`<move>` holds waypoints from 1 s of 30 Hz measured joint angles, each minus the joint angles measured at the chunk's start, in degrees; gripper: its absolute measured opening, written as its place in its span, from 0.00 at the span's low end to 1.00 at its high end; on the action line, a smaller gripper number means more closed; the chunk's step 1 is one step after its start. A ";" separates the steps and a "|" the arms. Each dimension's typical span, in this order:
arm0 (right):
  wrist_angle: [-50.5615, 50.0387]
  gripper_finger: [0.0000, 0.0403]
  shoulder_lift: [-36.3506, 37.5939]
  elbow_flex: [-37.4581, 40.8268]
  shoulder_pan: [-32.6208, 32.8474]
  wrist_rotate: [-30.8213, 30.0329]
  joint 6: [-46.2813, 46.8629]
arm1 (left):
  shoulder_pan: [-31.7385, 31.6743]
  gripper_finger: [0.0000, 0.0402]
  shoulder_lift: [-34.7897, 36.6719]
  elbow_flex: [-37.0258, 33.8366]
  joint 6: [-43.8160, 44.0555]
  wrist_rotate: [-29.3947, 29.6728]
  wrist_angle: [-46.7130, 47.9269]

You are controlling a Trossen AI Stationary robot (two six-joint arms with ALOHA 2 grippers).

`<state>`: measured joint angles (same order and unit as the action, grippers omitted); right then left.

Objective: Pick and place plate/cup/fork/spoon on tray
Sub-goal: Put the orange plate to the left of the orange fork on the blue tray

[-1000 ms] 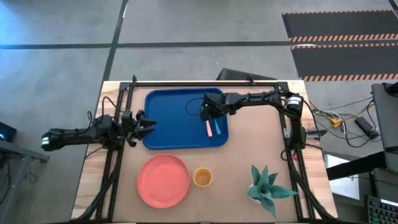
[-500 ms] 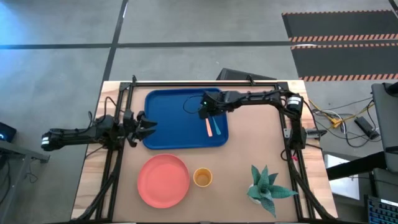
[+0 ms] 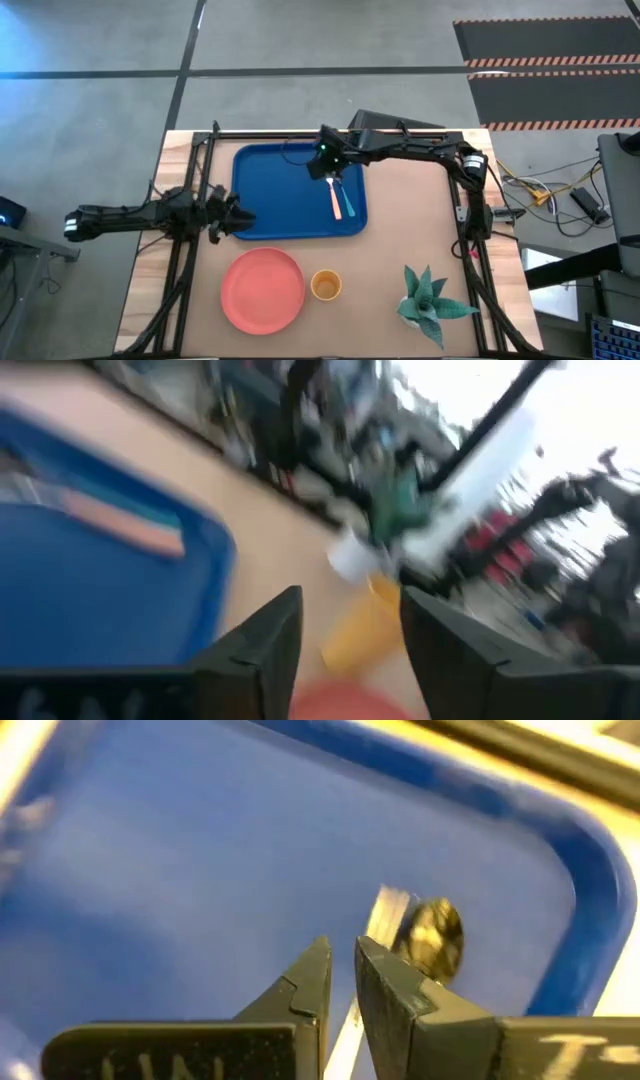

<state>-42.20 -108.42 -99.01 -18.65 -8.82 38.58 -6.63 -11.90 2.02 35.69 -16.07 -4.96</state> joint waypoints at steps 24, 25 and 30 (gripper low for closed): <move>-22.88 0.10 0.03 -31.64 5.98 -0.20 -15.94 | 5.12 0.42 -37.58 20.55 -16.81 -4.62 20.60; -23.27 0.10 0.04 -32.24 6.29 -0.19 -16.15 | 6.31 0.42 -39.74 23.76 -19.77 -1.76 27.11; -24.98 0.10 0.09 -33.87 7.30 -0.22 -17.59 | 9.78 0.41 -49.54 33.75 -24.06 3.98 42.79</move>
<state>-67.18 -108.33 -132.88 -11.35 -9.04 20.99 3.15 -61.45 35.77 11.63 -12.09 37.84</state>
